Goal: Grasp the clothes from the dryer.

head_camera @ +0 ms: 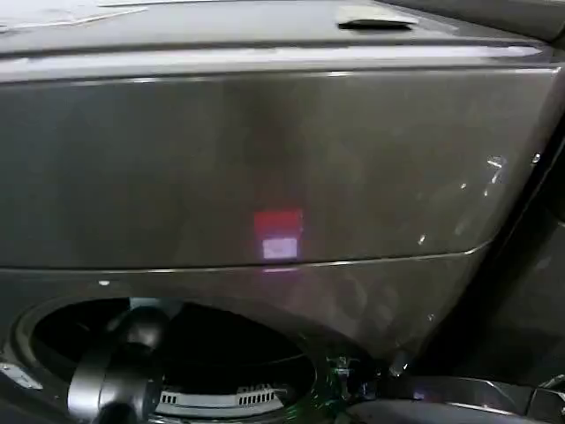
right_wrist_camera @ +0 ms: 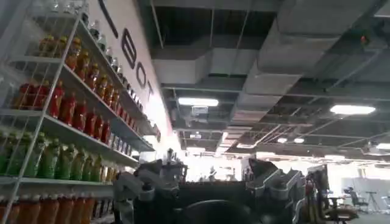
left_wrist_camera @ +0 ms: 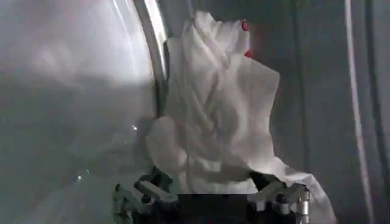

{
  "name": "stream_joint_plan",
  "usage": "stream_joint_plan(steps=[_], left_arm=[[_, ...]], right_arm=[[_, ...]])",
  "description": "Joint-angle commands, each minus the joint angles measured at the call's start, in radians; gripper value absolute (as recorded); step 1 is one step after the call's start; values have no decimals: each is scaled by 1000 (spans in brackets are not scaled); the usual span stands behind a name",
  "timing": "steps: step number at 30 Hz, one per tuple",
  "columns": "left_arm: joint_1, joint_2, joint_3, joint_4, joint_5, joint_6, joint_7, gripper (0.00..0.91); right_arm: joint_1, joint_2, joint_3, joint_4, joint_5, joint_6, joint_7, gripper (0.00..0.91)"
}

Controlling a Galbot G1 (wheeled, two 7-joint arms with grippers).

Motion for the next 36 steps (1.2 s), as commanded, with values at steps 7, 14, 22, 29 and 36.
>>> stream_joint_plan(steps=[7, 14, 22, 29, 36], left_arm=[[27, -6, -5, 75, -111, 27, 45, 907], [48, -4, -11, 89, -127, 48, 69, 907], [55, 6, -25, 92, -125, 57, 101, 91], [66, 23, -29, 78, -112, 66, 102, 0], [65, 24, -33, 66, -118, 71, 98, 0]], right_arm=[[-2, 0, -5, 1, 1, 2, 1, 907], [-2, -1, -8, 3, 2, 3, 0, 907], [-3, 0, -12, 3, 3, 4, 0, 907], [-1, 1, -18, 7, 3, 4, 0, 907], [-1, 0, -18, 6, 3, 3, 0, 907]])
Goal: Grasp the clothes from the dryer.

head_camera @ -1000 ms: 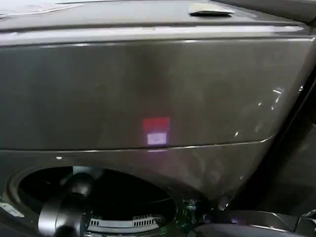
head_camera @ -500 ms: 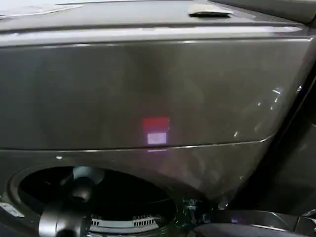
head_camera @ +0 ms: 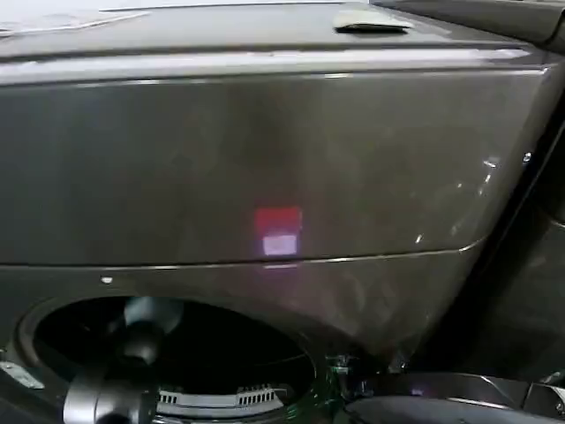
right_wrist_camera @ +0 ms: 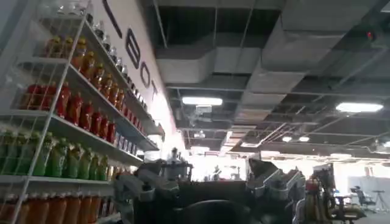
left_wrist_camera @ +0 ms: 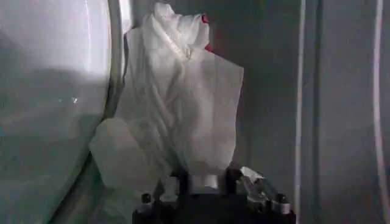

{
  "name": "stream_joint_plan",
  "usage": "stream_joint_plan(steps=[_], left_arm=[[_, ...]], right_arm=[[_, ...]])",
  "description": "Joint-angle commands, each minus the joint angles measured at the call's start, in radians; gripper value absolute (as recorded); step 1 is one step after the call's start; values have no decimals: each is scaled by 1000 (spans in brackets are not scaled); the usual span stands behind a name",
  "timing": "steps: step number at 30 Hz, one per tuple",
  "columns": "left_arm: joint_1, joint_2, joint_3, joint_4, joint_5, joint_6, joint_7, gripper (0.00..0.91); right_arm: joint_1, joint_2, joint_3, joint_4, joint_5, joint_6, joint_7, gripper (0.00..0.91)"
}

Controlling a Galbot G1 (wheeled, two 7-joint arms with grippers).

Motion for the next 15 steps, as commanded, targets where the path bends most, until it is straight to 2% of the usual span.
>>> stream_joint_plan(steps=[1, 7, 10, 15], left_arm=[[3, 1, -16, -8, 13, 16, 24, 0], [-9, -4, -33, -32, -42, 20, 14, 0], [-8, -11, -45, -69, -183, 45, -12, 0], [-3, -33, -42, -114, -376, 101, -276, 0]], right_arm=[[-1, -1, 3, -2, 0, -1, 0, 907], [-2, 3, 1, 4, 2, -12, -3, 907], [1, 7, -5, 18, 4, -28, -3, 907], [2, 4, -8, 43, 5, -49, -8, 907]])
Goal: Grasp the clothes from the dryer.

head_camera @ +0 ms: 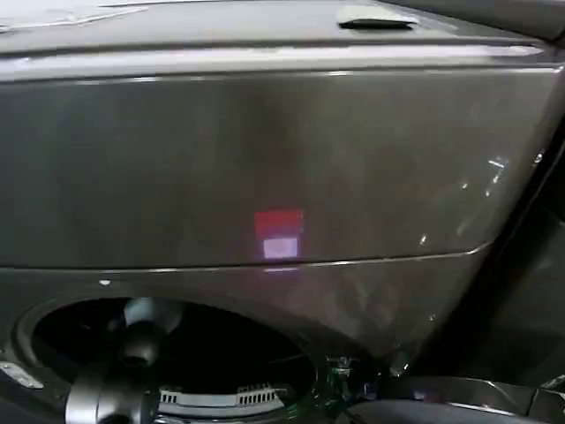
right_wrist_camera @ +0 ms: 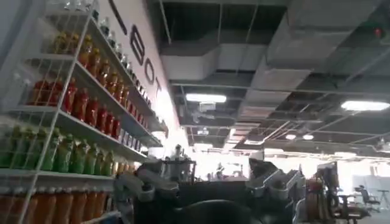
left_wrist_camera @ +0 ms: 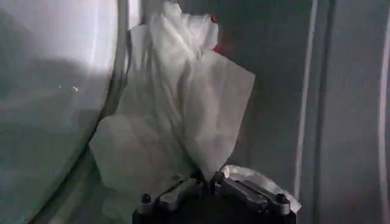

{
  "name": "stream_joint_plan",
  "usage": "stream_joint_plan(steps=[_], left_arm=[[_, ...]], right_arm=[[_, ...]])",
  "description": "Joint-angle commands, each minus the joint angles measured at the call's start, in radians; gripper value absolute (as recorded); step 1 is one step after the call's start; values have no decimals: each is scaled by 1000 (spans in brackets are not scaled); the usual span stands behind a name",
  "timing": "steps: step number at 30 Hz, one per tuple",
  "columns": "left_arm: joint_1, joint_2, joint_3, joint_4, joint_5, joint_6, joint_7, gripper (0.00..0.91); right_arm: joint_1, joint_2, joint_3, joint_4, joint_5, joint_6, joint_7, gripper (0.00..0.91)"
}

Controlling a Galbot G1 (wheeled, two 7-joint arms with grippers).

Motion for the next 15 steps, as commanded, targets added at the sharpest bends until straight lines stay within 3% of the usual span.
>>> stream_joint_plan(steps=[1, 7, 10, 15], left_arm=[[17, -25, -8, -112, -380, 97, -332, 0], [102, -55, 12, -283, -601, 209, -741, 0], [143, -57, 23, -340, -756, 198, -838, 0], [180, -81, 25, -437, -961, 257, -1072, 0]], right_arm=[[3, -3, -1, 31, 1, -29, -8, 907], [1, 6, -5, 48, 3, -32, -11, 907], [6, 5, 2, 91, 33, -81, -1, 907], [13, 7, -21, 71, 16, 7, -11, 907]])
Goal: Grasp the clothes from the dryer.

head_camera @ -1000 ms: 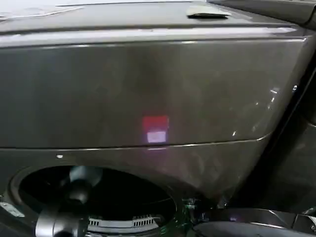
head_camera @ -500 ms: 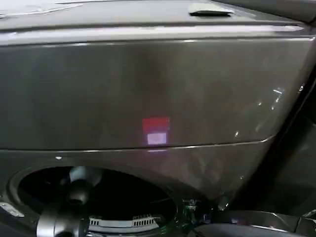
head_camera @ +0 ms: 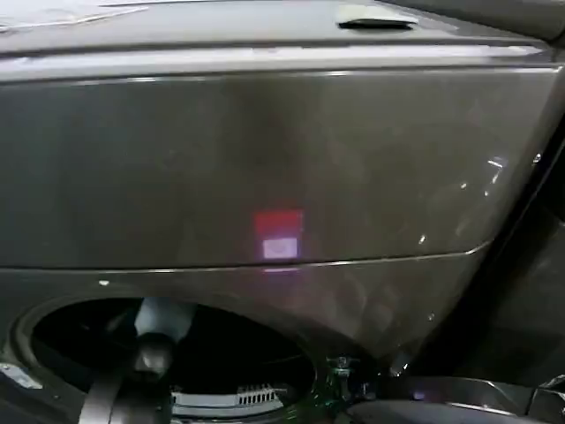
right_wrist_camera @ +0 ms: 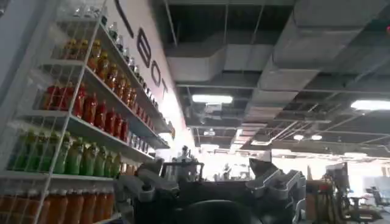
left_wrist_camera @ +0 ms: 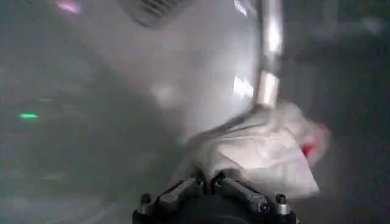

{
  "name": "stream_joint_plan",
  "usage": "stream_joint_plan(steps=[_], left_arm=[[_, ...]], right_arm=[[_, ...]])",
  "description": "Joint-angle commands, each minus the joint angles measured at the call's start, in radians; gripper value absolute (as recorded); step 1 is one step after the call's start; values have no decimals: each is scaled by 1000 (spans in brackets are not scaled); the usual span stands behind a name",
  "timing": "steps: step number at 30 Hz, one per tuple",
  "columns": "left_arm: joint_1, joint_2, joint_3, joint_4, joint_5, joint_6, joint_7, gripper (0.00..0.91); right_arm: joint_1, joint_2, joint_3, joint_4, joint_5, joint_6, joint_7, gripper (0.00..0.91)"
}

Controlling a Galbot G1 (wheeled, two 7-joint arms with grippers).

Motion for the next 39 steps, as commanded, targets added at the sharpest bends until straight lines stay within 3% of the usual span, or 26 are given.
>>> stream_joint_plan(steps=[1, 10, 39], left_arm=[[107, -44, 10, -251, -528, 120, -621, 0], [149, -71, 0, -322, -622, 129, -756, 0], [121, -52, 4, -309, -661, 152, -717, 0]], right_arm=[[6, 6, -18, 28, 8, 37, -2, 907], [1, -4, -18, 29, 12, 37, -7, 907], [7, 5, -2, 65, 58, 10, 13, 907]])
